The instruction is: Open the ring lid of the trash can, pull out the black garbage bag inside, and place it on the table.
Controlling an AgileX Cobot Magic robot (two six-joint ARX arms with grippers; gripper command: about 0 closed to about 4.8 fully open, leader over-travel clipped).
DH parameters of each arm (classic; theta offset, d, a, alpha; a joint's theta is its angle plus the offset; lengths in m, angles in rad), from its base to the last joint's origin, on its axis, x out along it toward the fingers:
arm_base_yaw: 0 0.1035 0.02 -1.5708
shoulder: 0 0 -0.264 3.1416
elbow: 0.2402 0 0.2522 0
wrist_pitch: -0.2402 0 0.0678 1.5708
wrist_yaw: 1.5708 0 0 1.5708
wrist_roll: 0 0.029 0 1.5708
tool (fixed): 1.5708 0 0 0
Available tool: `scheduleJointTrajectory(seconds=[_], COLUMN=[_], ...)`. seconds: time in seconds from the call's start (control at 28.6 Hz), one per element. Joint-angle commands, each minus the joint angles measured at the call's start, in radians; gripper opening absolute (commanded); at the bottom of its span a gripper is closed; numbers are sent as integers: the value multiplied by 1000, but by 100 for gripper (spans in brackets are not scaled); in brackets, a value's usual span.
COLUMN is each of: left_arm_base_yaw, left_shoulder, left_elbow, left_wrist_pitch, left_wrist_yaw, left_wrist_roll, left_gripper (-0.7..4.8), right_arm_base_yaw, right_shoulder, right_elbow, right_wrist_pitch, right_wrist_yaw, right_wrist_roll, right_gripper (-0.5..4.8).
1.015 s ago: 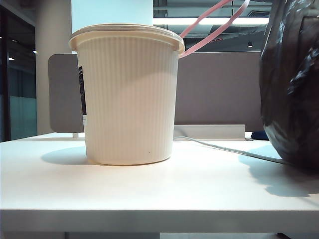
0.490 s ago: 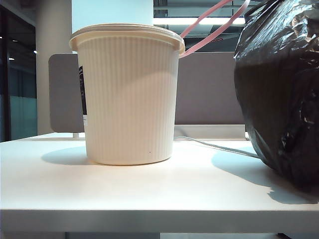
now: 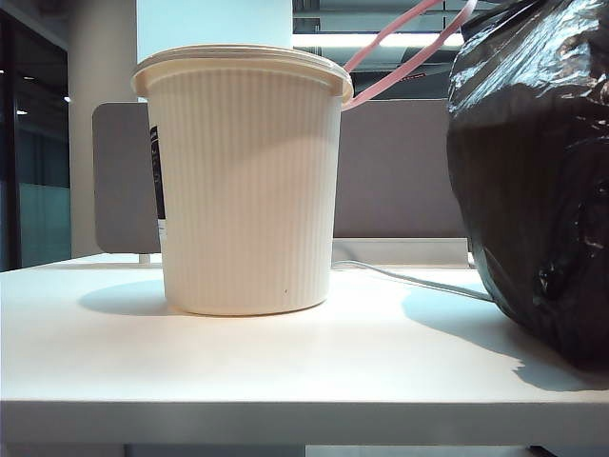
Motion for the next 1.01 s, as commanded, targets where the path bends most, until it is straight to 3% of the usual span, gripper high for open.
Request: scheduleJointTrajectory(seconds=[0.03, 0.24, 0.42, 1.01], left_arm_base_yaw=[0, 0, 0, -1], left_shoulder=[-2, 1, 14, 98], left_elbow=[2, 0, 0, -123], left_wrist_pitch=[-308, -533, -599, -568], left_wrist_yaw=[-175, -379, -478, -530], left_wrist_roll=[315, 552, 625, 652], left_gripper=[205, 205, 205, 206], right_arm_base_yaw=[1, 2, 2, 2], right_shoulder=[-2, -1, 8, 60], right_elbow=[2, 2, 2, 2], right_wrist_pitch=[29, 33, 35, 32], right_wrist_yaw=[2, 2, 1, -29], right_wrist_roll=[3, 2, 0, 1], right_gripper=[-1, -1, -1, -1])
